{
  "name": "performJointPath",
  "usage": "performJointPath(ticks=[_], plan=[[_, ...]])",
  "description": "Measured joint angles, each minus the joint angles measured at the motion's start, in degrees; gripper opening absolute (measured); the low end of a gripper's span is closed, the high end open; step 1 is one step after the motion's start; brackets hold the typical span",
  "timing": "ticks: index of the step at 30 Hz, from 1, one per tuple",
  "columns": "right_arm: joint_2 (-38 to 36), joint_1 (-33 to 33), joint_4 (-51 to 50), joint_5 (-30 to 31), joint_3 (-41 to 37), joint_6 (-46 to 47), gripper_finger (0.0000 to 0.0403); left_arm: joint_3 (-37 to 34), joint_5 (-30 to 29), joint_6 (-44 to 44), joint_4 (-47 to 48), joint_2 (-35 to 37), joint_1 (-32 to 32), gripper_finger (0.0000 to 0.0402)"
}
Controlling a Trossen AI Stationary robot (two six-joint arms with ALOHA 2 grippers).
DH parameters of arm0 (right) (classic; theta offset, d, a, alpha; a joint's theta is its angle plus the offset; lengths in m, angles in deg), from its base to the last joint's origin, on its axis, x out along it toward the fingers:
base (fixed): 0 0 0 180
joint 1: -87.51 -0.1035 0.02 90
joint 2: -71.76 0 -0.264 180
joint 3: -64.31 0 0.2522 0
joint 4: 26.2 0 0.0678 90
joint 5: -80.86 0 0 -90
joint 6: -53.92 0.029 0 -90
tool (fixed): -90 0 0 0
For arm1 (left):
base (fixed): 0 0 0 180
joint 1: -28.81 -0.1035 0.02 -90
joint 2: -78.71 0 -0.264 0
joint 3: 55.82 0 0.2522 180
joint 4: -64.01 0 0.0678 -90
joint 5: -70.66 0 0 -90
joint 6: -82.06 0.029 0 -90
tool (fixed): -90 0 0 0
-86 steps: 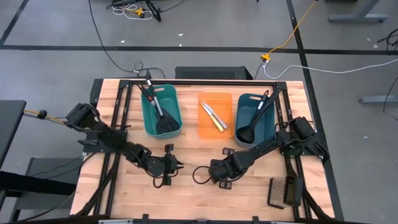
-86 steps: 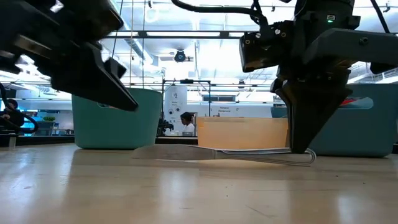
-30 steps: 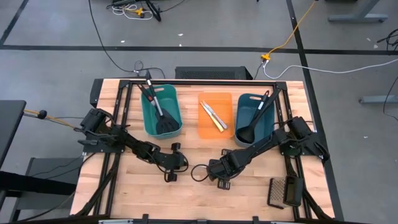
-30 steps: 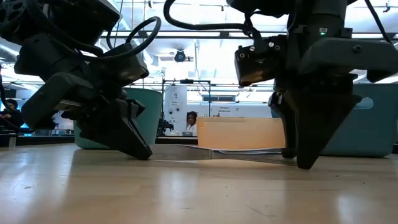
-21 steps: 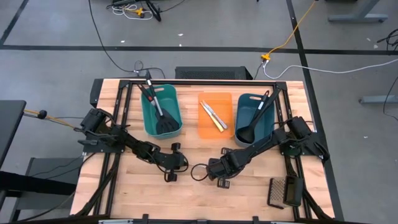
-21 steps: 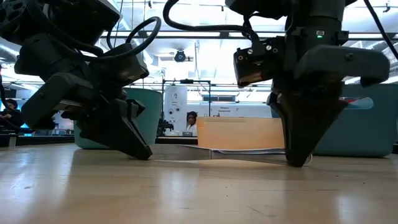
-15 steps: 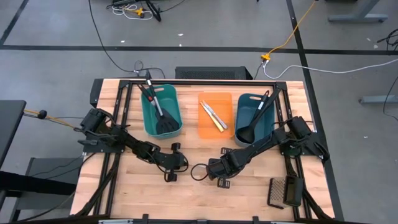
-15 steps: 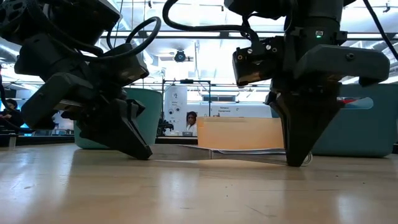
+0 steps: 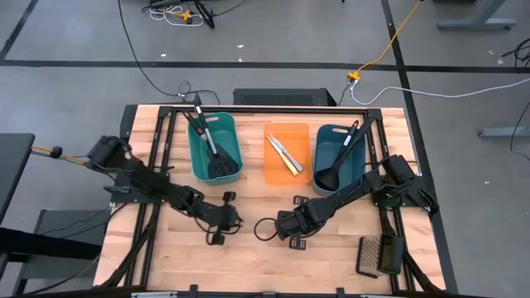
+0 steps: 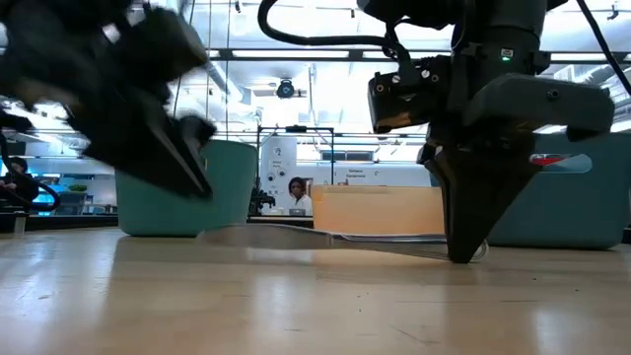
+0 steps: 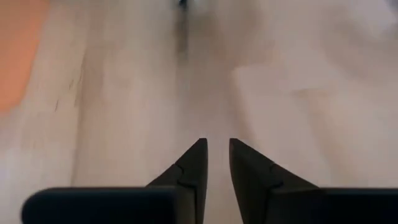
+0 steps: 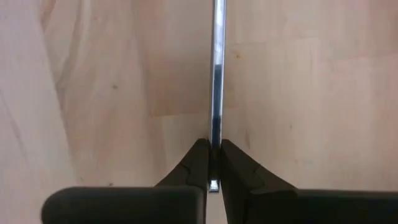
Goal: Pick & Place Kitchen Items
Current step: Put the silver table knife into the orange bin
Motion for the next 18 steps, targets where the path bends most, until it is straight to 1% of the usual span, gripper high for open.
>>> performJointPath(ticks=[3,6,9,12,15,18], plan=[[-0.7,-0.1,-0.6,1.0,-0.1,-0.1,0.0022,0.1,1.0,0.9,3.3,5.7,1.6,0.0078],[-1.7,-0.4,-1.4,1.8,-0.1,-0.1,0.0022,0.1,-1.3,3.4,4.7,12.5,4.2,0.0078],[-3.1,-0.8,-1.6,1.6,-0.1,-0.5,0.0022,0.1,-5.4,7.3,7.6,20.3,7.8,0.0069],[-5.8,-1.3,-1.5,2.5,-0.1,-1.5,0.0022,-0.7,-10.6,10.8,9.8,29.2,11.7,0.0047],[-9.6,-1.8,-1.6,3.7,0.0,-2.9,0.0022,-4.0,-16.0,12.3,10.2,38.8,14.6,0.0012],[-14.8,-2.5,-1.7,7.3,0.0,-5.1,0.0022,-9.1,-19.7,12.0,8.0,47.3,15.8,0.0007]])
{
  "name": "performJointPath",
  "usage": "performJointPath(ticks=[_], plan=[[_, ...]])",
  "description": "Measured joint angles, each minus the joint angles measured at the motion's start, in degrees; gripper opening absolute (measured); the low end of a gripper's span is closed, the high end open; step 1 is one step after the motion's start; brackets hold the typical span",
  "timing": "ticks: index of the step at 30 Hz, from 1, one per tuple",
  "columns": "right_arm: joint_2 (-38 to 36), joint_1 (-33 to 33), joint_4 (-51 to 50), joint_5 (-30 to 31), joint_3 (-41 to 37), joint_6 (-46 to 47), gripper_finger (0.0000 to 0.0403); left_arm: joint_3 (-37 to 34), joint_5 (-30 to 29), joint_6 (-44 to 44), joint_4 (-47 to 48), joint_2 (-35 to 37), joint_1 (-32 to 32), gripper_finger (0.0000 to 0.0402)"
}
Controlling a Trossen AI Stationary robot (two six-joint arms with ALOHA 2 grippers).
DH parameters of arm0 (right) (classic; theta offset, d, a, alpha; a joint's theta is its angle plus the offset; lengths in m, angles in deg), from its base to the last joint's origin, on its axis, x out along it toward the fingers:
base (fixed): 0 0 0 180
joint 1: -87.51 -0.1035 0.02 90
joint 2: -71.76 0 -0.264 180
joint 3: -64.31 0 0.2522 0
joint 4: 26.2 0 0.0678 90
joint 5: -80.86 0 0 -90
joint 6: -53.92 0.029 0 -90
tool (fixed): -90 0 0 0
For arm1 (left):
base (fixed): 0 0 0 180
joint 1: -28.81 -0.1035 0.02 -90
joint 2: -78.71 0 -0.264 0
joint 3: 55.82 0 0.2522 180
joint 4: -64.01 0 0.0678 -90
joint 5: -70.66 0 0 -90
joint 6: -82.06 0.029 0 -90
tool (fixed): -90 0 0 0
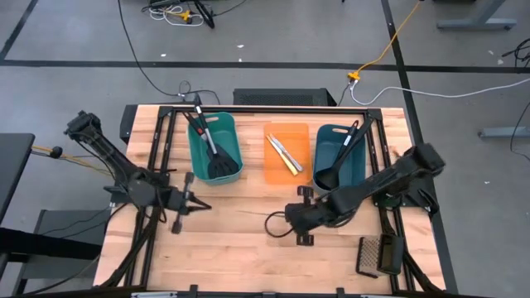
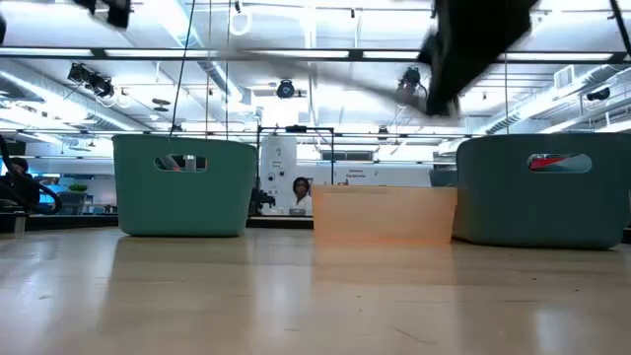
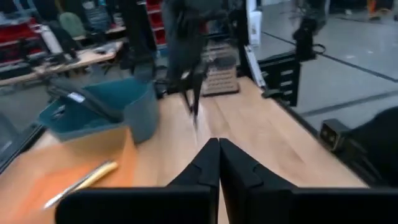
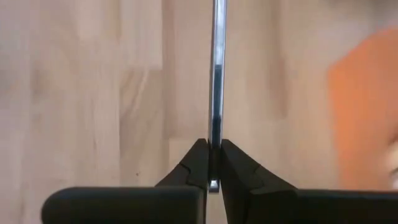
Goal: Pick & Place Kitchen Items
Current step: Put the silver table knife into the orange bin
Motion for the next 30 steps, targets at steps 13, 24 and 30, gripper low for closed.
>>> performJointPath(ticks=[13,24,30], plan=[[-23.0,-1.1,2.0,7.7,0.1,-18.0,0.0022,-12.0,-1.4,-3.4,-0.9,16.3,0.1,0.0028],[-47.6,-0.6,17.4,12.5,-20.7,-21.2,0.0022,-12.0,-2.5,-2.6,-1.2,16.2,0.1,0.0031],[-62.3,-0.6,27.2,15.9,-37.1,-18.2,0.0022,-12.0,-3.7,-2.9,-1.2,16.2,0.1,0.0031]])
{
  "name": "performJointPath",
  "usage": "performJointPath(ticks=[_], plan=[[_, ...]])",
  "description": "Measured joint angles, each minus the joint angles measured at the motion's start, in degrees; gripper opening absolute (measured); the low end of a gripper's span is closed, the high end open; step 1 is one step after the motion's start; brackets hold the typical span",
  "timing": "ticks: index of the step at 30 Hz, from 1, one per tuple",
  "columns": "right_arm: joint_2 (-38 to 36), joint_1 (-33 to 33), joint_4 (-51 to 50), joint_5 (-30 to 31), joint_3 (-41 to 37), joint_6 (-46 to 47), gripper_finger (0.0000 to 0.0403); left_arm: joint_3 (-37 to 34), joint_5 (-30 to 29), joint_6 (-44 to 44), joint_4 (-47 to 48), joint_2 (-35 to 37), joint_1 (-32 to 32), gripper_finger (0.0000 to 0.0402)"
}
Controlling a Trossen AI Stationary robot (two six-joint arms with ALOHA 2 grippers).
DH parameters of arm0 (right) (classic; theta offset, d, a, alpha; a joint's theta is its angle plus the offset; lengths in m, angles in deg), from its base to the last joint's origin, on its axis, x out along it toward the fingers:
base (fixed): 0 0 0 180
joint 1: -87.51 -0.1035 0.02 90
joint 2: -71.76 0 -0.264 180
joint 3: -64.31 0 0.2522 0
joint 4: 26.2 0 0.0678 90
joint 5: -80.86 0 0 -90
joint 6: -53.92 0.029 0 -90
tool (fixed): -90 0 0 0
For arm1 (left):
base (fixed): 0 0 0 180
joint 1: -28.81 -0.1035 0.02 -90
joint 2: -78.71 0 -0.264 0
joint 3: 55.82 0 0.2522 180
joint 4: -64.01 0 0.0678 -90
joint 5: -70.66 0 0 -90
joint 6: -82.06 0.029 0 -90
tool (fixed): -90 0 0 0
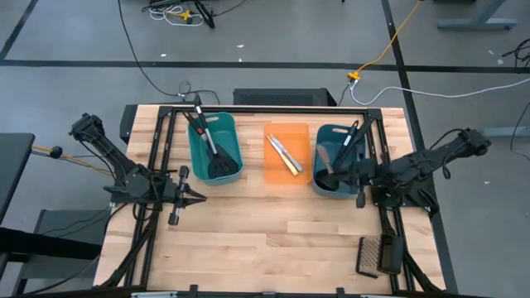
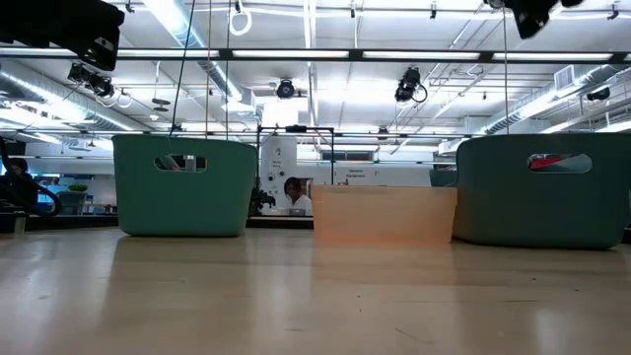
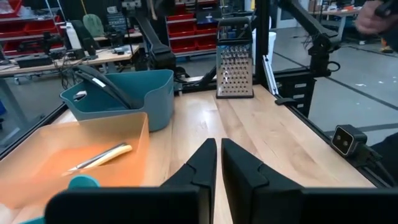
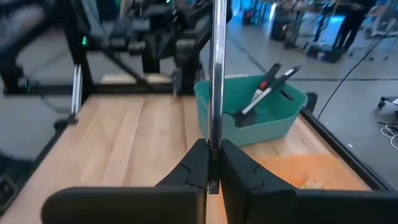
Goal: Pick & Place Kitchen Items
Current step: Put the silver table knife into the orange bin
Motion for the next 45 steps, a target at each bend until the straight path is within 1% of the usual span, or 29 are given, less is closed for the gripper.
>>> performJointPath(ticks=[3,6,11,16,20,28,31,33,35,39,45], plan=[[-5.4,0.0,4.7,1.5,-6.0,0.6,0.0022,0.0,0.0,-0.1,0.0,0.0,0.0,0.0031],[-8.5,0.0,9.3,3.0,-10.6,1.0,0.0022,0.0,-0.5,-0.1,0.0,0.0,0.0,0.0031],[-10.6,0.0,14.8,3.0,-18.0,1.2,0.0022,0.0,-2.2,-0.1,0.0,0.0,0.0,0.0031],[-12.2,0.0,20.4,2.8,-23.6,0.7,0.0022,0.0,-2.3,-0.1,0.0,0.0,0.0,0.0031],[-13.1,0.0,24.7,2.6,-26.1,0.0,0.0022,0.0,-2.3,-0.1,0.0,0.0,0.0,0.0032],[-13.4,0.0,26.3,3.4,-26.8,0.1,0.0022,0.0,-2.3,0.3,0.1,0.0,0.0,0.0032],[-13.1,0.0,25.7,5.8,-24.2,0.3,0.0022,0.0,-2.3,0.9,0.1,0.0,0.0,0.0032],[-11.5,0.2,24.1,6.6,-20.8,0.0,0.0022,0.0,-2.5,1.0,0.1,0.0,0.0,0.0032],[-9.0,0.6,19.9,8.3,-16.2,0.1,0.0022,0.0,-3.0,1.1,0.1,0.0,0.0,0.0032],[-1.1,2.5,5.5,9.3,-3.4,3.7,0.0022,0.0,-4.5,1.1,0.0,0.0,0.0,0.0032],[16.2,8.1,-19.0,9.9,19.2,12.7,0.0022,0.0,-4.7,1.2,0.0,0.0,0.0,0.0032]])
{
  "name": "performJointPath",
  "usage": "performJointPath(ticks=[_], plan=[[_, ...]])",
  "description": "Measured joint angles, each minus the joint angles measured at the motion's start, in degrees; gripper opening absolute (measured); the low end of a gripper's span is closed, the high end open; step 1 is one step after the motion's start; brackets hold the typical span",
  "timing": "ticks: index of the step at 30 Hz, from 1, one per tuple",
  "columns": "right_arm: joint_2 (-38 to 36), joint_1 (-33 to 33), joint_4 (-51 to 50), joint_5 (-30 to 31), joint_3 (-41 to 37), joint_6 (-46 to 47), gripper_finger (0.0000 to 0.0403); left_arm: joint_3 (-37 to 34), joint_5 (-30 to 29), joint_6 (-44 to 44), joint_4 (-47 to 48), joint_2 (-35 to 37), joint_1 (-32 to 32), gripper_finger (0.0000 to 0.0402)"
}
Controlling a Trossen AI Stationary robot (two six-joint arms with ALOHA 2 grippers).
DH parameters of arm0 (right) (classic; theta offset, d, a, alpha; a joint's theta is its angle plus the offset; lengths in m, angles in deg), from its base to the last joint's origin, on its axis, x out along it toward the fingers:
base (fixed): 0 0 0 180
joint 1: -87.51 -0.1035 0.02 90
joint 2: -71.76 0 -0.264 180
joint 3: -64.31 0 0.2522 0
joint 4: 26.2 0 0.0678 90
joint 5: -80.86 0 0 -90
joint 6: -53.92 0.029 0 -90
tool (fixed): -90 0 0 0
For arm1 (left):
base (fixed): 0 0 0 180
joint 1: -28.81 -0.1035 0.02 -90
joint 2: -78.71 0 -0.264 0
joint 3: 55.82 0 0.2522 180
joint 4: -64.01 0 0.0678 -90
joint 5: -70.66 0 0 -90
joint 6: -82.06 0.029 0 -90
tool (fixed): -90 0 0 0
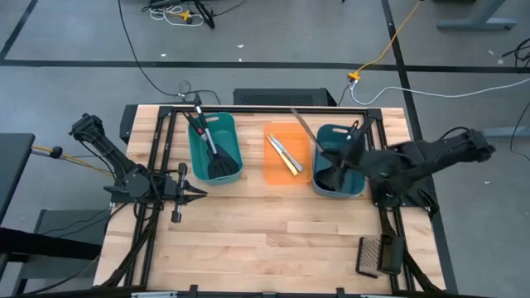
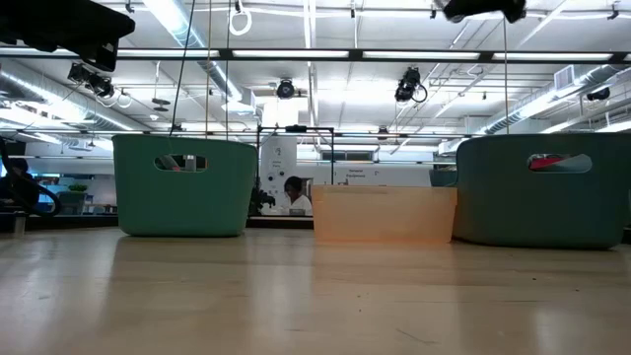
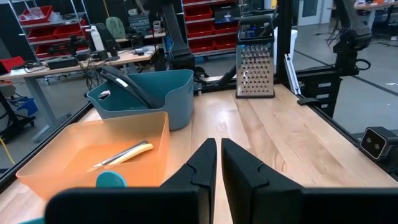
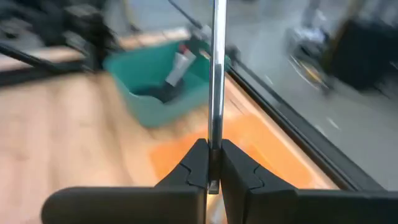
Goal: Pick & Place Kitchen Items
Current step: Put the silver table knife into the orange bin
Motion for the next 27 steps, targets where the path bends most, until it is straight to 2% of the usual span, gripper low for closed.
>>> performJointPath(ticks=[3,5,11,15,19,27], plan=[[8.2,5.3,-11.2,-0.5,10.4,5.4,0.0022,0.0,0.0,0.0,0.0,0.0,0.0,0.0032],[13.4,9.4,-17.5,-3.3,15.9,7.6,0.0022,0.0,0.0,-0.2,0.0,0.0,0.0,0.0032],[27.2,20.4,-30.5,-12.3,26.7,10.7,0.0022,0.0,0.8,-0.2,0.0,0.0,0.0,0.0032],[34.0,25.0,-29.6,-21.0,27.6,8.2,0.0022,0.0,0.8,-0.2,0.0,0.0,0.0,0.0032],[38.9,27.5,-25.8,-26.4,27.6,8.3,0.0022,0.0,0.9,0.4,0.0,0.0,0.0,0.0032],[48.1,31.2,-25.4,-29.7,27.6,9.9,0.0022,0.0,0.9,-0.2,0.1,0.0,0.0,0.0032]])
